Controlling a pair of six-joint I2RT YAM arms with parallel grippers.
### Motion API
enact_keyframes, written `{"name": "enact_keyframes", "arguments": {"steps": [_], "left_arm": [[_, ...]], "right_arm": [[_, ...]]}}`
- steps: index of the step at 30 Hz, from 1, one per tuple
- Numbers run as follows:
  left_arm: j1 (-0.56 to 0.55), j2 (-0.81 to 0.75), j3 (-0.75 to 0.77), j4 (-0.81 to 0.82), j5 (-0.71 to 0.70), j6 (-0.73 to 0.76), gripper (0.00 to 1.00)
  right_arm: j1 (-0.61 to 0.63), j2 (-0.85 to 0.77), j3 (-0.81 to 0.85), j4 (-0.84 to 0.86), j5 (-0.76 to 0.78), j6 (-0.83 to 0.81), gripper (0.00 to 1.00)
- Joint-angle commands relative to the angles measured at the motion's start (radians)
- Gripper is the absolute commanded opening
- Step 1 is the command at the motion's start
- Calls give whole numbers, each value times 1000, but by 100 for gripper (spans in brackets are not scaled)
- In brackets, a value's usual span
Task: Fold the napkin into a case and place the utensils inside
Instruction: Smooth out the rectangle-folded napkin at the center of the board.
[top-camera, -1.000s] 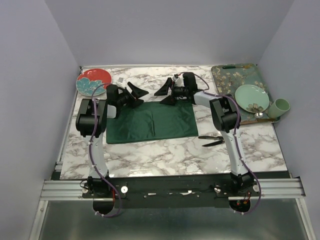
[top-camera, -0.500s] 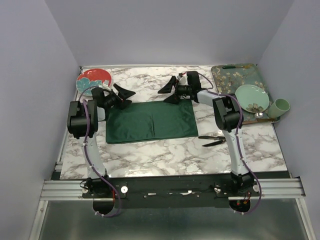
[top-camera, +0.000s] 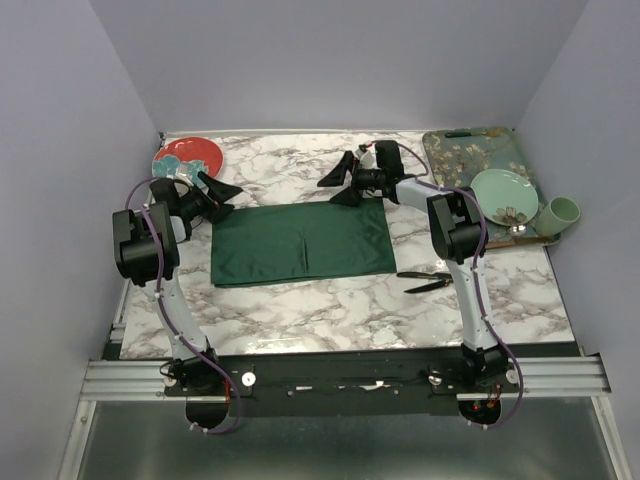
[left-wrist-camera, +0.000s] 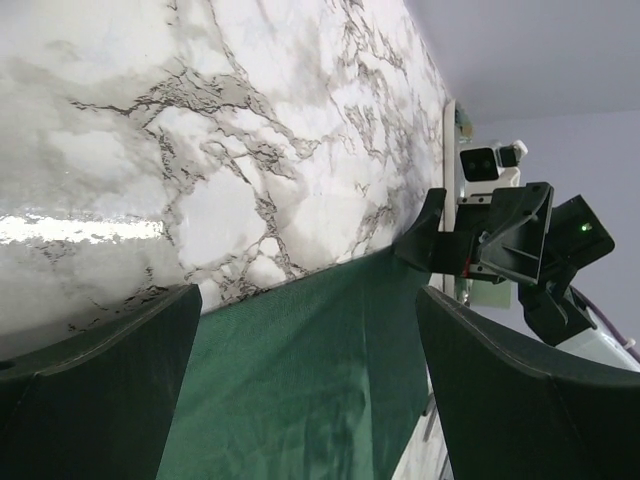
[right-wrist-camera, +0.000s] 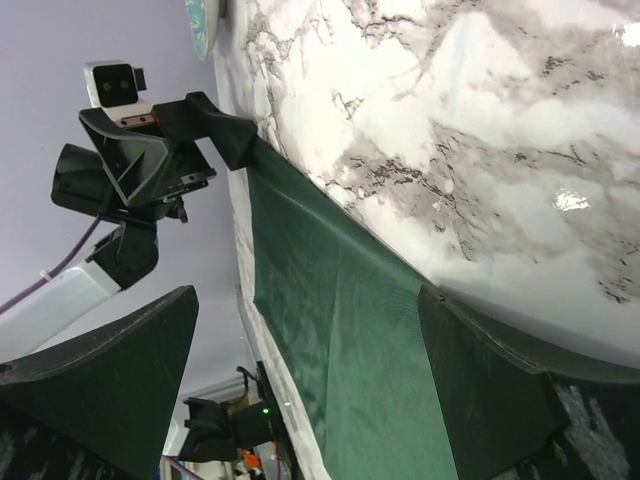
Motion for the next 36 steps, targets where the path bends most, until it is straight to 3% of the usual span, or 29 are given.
{"name": "enact_keyframes", "arguments": {"steps": [1,5,7,12,25,36], "left_arm": [[3,-4,-45,-105,-2,96,99],[-7,-6,-57,-99,-4,99,99],[-9,-8,-63,-93,-7,99,99],[-8,-17,-72,-92,-10,99,99],[-8,-15,-63,-139,-21,124,99],[-6,-11,-35,-176,-24,150,99]], "right_arm": [[-3,-32,40,-95,2,-93,100],[47,-90,-7,24,-38,-3,100],[59,-77,-25,151,-84,106,100],[69,-3,-15,255,-107,189,100],[-17,39,-121,232,-53,311,100],[-94,28,-126,106,-90,148,100]]}}
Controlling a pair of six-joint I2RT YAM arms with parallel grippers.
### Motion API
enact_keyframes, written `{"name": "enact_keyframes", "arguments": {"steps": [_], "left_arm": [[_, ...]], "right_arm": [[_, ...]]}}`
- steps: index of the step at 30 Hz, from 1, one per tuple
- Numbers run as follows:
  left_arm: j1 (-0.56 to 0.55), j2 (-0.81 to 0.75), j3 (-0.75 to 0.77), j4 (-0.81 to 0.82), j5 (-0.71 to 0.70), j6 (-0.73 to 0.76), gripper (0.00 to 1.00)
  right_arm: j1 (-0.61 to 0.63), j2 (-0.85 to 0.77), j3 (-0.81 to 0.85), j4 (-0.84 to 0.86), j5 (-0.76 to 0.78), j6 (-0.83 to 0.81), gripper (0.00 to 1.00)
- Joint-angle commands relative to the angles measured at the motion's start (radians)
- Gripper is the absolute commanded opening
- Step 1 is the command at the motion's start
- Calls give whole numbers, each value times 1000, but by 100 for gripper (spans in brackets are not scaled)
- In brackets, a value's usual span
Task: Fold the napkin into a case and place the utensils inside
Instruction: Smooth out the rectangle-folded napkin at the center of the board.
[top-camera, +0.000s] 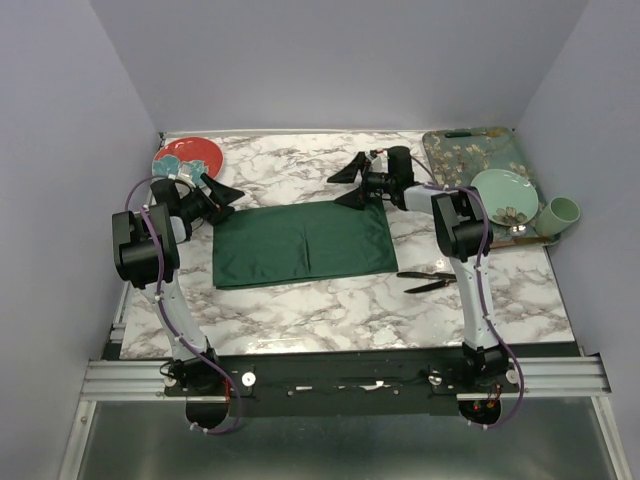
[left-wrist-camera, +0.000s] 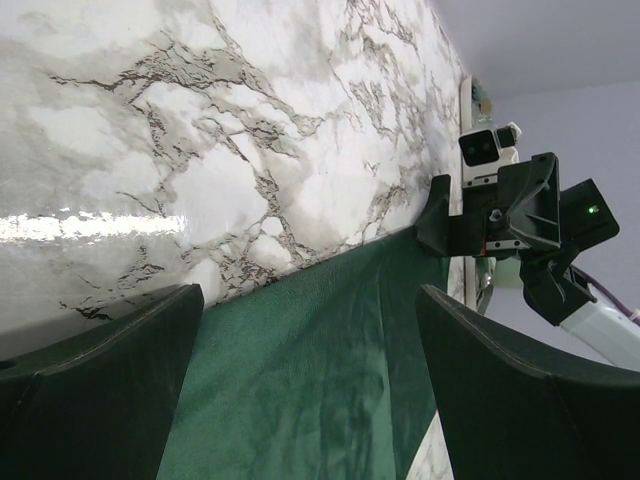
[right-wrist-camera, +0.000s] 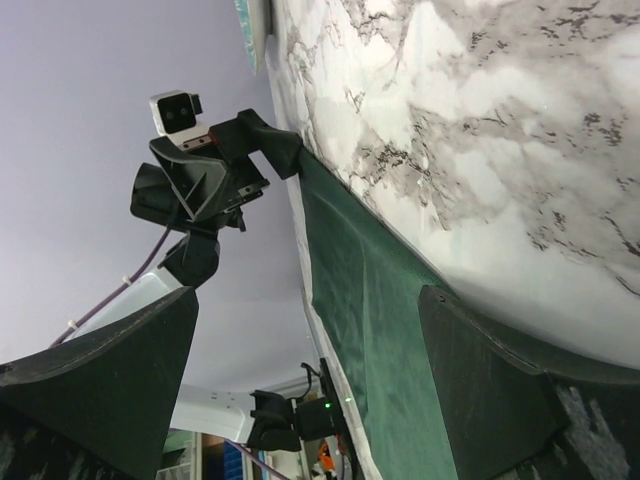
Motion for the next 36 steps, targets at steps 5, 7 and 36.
{"name": "enact_keyframes", "arguments": {"steps": [5,7,36], "left_arm": [[1,31,-14,-125,-32,53,99],[2,35,-14,-119,-29,42,99],[-214,-83,-41,-183,-71,108,99]], "right_arm": [[-84,-13,-61,-174,-13,-177,100],[-101,-16,-69,-196,-26,-197,100],[-41,-75,-12,-198,-82,-230,100]]}}
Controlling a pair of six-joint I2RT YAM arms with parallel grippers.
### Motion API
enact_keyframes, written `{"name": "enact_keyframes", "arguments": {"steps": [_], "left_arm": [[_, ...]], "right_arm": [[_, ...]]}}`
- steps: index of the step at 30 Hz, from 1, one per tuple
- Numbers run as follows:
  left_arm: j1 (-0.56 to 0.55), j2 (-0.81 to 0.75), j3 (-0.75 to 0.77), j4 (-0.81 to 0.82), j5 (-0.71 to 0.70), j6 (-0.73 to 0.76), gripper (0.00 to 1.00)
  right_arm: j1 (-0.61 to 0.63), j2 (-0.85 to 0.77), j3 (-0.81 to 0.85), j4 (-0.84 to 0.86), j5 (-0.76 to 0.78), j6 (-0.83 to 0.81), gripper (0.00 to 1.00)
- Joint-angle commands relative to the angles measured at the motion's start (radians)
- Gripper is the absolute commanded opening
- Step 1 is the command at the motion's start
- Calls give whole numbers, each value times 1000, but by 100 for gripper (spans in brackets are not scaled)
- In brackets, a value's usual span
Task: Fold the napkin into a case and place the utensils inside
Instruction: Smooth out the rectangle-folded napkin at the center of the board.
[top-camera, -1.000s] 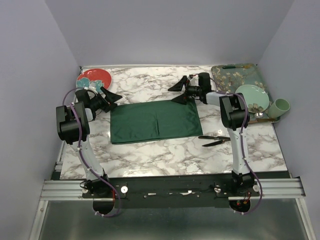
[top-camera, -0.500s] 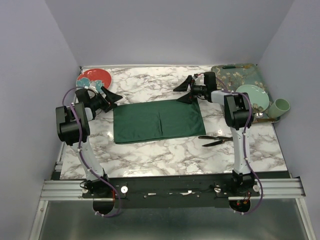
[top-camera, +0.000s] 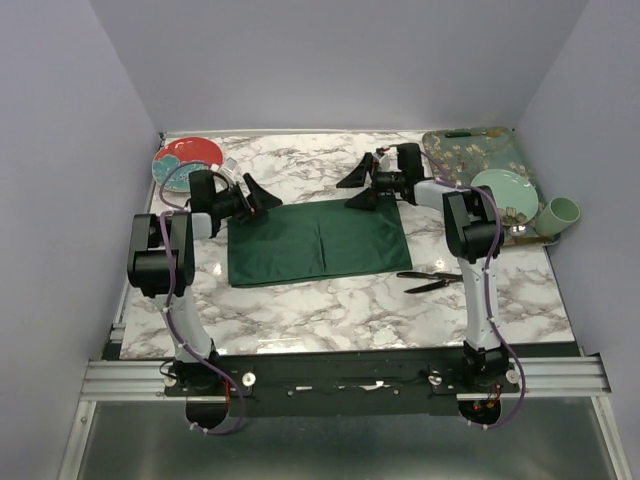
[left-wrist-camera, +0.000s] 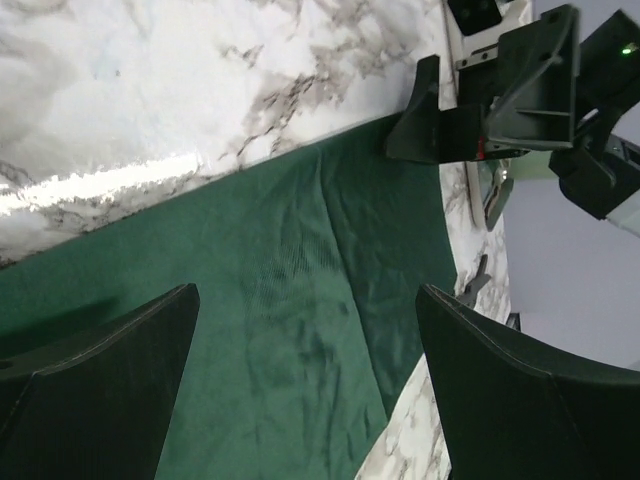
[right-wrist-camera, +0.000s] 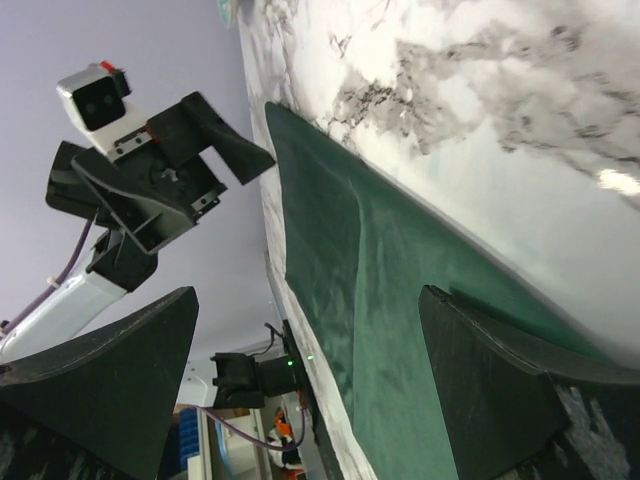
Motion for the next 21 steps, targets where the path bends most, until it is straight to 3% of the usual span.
{"name": "enact_keyframes", "arguments": {"steps": [1,11,21], "left_arm": [[5,89,-16,-20,-66,-32,99],[48,126,29,-152,-95,8,99],[67,140,44,-183,-91,26,99]], "right_arm": [[11,17,18,5,2,9,100],[-61,31,-31,-45,29,10,100],[-124,18,-3,-179,80,-83,100]]}}
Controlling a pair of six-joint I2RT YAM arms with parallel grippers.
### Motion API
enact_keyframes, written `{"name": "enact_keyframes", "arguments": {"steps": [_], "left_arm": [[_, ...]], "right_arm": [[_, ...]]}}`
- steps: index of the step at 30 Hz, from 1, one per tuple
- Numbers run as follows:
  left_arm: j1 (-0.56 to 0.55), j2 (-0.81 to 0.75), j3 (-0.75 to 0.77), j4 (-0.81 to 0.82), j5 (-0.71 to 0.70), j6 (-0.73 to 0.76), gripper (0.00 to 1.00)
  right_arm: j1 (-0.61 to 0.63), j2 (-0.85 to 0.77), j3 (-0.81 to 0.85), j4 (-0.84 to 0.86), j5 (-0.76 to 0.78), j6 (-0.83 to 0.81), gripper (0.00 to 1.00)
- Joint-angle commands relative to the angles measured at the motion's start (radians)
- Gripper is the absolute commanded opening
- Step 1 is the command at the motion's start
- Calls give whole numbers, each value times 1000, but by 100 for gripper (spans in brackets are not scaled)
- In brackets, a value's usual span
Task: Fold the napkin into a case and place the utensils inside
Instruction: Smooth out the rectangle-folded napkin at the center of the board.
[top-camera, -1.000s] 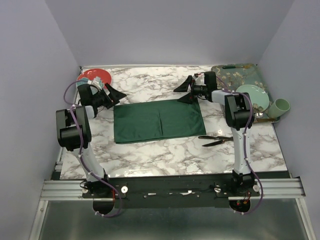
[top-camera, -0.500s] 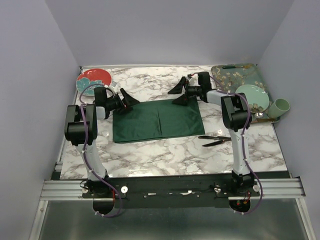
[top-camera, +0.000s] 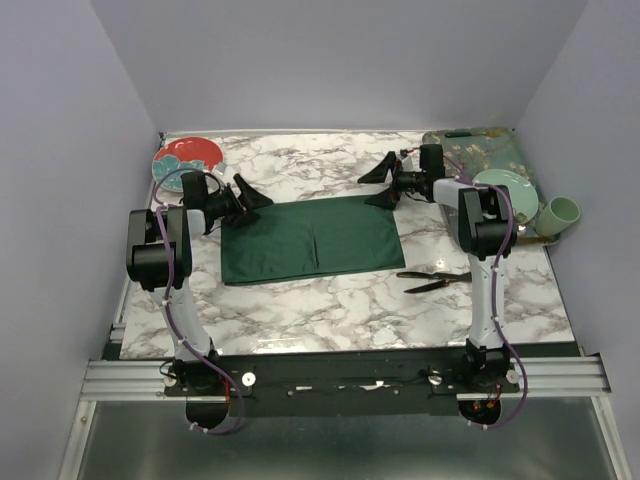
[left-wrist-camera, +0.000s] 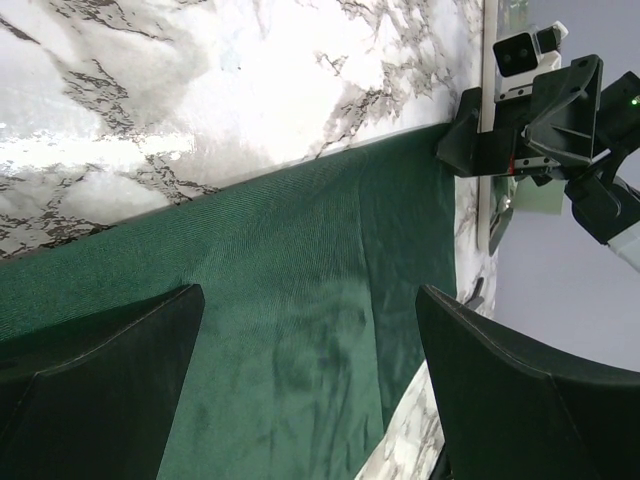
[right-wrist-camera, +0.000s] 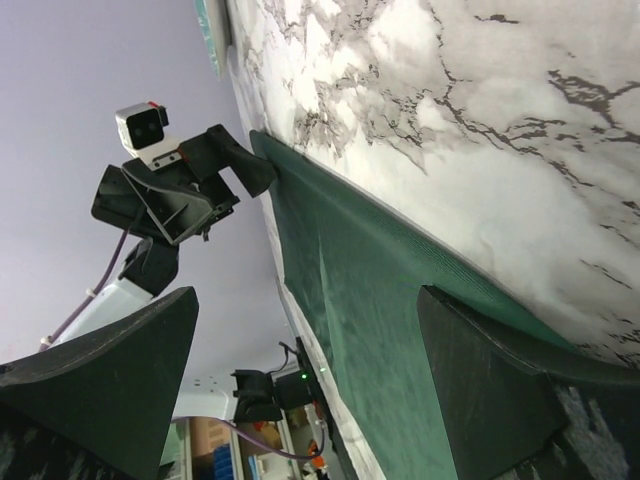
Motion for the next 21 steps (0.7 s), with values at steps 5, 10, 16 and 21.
{"name": "enact_keyframes", "arguments": {"steps": [5,10,16,21], "left_arm": [[10,-25,11,-56,-28,66,99],[36,-234,51,-275,-118,257,99],[89,-423,31,-665,-399,493,91],[89,-477,-18,-860,-528,592,66]], "right_arm": [[-6,-42,38,-107,39,-146,99],[4,-198,23,-191,24,-237,98],[6,-318,-2,-472,163,-473,97],[10,-387,-49,-658,358,-616,94]]}}
